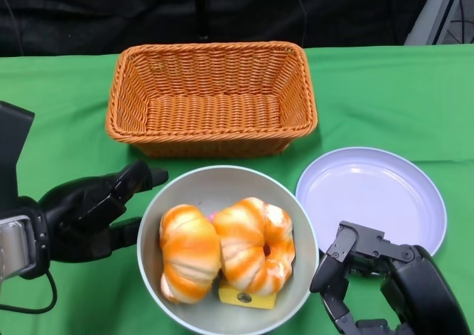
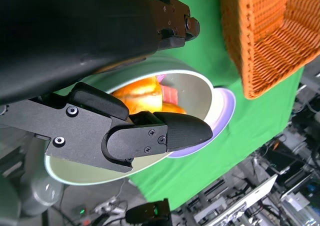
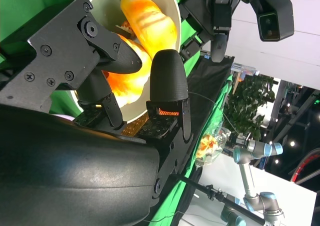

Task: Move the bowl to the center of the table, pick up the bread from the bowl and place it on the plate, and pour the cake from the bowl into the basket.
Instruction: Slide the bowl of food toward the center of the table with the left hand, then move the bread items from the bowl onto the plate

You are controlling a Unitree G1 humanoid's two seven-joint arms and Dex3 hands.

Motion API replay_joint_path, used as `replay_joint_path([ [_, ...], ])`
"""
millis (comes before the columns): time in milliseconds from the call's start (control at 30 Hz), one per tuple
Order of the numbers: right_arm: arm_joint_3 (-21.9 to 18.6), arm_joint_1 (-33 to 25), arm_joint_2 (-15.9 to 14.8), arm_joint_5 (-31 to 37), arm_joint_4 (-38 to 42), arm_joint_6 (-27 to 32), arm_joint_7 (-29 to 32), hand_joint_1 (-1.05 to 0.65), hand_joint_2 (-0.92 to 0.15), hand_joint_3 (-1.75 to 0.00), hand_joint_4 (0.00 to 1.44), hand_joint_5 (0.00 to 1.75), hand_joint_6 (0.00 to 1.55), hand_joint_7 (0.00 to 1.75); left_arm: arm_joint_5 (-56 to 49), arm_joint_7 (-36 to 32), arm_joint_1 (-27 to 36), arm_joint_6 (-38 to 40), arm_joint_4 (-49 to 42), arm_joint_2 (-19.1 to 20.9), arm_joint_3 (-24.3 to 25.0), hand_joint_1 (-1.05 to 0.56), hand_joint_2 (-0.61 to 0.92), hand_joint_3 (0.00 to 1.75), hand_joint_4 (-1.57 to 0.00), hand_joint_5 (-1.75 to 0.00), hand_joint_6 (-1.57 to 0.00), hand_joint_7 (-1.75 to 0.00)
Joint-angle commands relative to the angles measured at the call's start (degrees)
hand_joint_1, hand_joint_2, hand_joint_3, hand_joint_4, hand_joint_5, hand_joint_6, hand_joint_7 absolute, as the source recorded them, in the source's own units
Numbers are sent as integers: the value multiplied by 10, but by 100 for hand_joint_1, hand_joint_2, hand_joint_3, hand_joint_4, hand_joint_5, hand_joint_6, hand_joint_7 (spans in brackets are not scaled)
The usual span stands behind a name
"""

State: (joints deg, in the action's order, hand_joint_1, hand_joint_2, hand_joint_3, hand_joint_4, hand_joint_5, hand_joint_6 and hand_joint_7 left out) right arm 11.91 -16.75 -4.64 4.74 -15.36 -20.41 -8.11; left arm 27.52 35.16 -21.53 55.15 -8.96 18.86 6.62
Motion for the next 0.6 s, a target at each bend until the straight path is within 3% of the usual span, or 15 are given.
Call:
replay_joint_path([
  [33,-1,1,2,-2,5,-6,4,-2,-36,-125,82,175,73,145,-8,-31,14,-31,16,-2,20,-71,92,46,0,0,0,0],
  [233,-1,3,2,-6,9,-8,3,-3,-37,-124,83,175,73,144,-12,-72,21,-50,22,-4,34,-69,92,42,0,0,0,0],
  [433,-1,-1,1,-1,4,-6,5,-5,-37,-122,83,173,74,144,-61,-96,56,-187,43,9,50,-67,92,45,-1,0,-3,-1],
  [600,-1,-2,0,-4,1,-4,3,-4,-38,-122,82,172,73,143,-85,-122,79,-250,53,7,65,-67,92,43,-15,-7,-15,-6],
])
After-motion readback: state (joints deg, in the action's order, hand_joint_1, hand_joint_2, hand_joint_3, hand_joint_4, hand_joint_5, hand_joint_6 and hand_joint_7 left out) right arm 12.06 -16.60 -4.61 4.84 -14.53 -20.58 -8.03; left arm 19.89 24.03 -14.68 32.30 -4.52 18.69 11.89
